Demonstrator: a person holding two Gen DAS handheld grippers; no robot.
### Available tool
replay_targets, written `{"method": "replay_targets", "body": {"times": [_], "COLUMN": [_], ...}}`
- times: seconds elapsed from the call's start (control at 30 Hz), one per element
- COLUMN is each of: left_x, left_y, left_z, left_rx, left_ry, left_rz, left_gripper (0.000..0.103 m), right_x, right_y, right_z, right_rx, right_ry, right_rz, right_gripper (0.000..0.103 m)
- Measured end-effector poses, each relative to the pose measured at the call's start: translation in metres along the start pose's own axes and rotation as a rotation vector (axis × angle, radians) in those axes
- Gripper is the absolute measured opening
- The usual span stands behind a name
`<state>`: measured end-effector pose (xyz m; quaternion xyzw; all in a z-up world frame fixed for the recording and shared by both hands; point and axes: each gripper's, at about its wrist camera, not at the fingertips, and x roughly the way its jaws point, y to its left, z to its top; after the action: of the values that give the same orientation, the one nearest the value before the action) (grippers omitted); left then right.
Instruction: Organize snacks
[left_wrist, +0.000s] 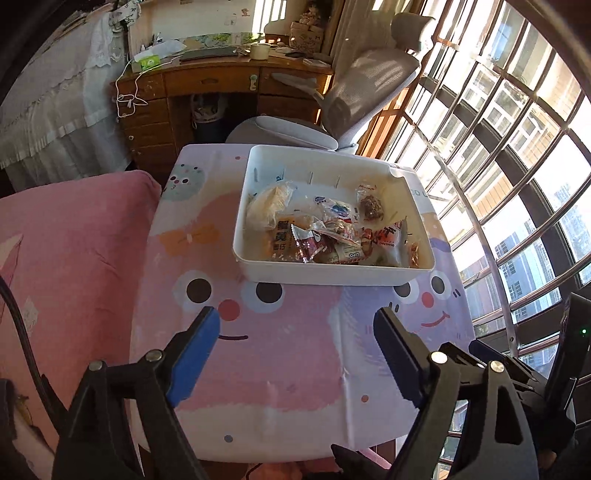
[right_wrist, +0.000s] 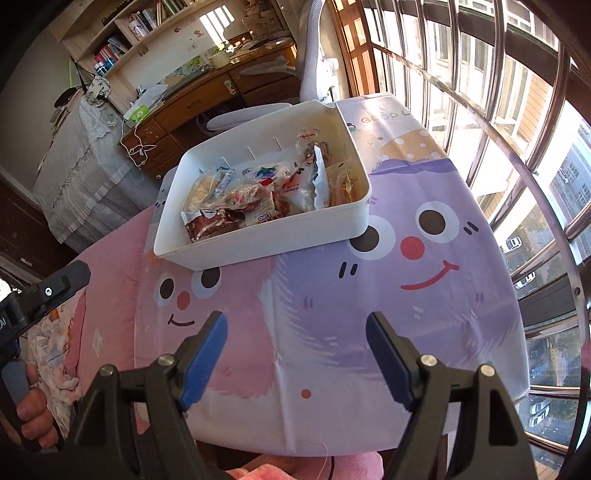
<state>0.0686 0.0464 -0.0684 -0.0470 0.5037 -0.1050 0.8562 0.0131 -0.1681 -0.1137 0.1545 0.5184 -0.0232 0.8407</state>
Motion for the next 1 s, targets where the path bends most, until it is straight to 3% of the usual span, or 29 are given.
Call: {"method": "replay_targets", "body": {"times": [0.23,0.53,0.77,0.9,1.0], "left_x": [-0.045,-0.083,-0.095,-0.099,-0.101], "left_y": [0.012,-0.034,-0.051,-0.055,-0.057], "left_z": [-0.014,-0.021,-0.035,-0.043,-0.045], "left_rx": [0.001,0.071,0.041,0.026,0.009], "left_ry": [-0.014,-0.089,-0.137,-0.174,-0.191], "left_rz": [0.045,0.051,0.095,0.137,0.152], "left_gripper": [0.085,0.085,0.096,0.103,0.103], "right_x": [-0.056,-0.119,-0.130,-0.133,-0.134], "right_y": [0.029,0.044,0.038,0.036,0.033], "right_z": [-0.015,-0.018,-0.029,-0.034,-0.035], "right_rx": [-0.044,-0.153,-0.192,-0.207,-0.207], "right_ry": [-0.006,-0.054,-0.099,-0.122,-0.126], "right_rz": [-0.009,-0.023,-0.064,-0.066,-0.071], "right_gripper": [0.079,0.086,0.088,0.101,0.103]}}
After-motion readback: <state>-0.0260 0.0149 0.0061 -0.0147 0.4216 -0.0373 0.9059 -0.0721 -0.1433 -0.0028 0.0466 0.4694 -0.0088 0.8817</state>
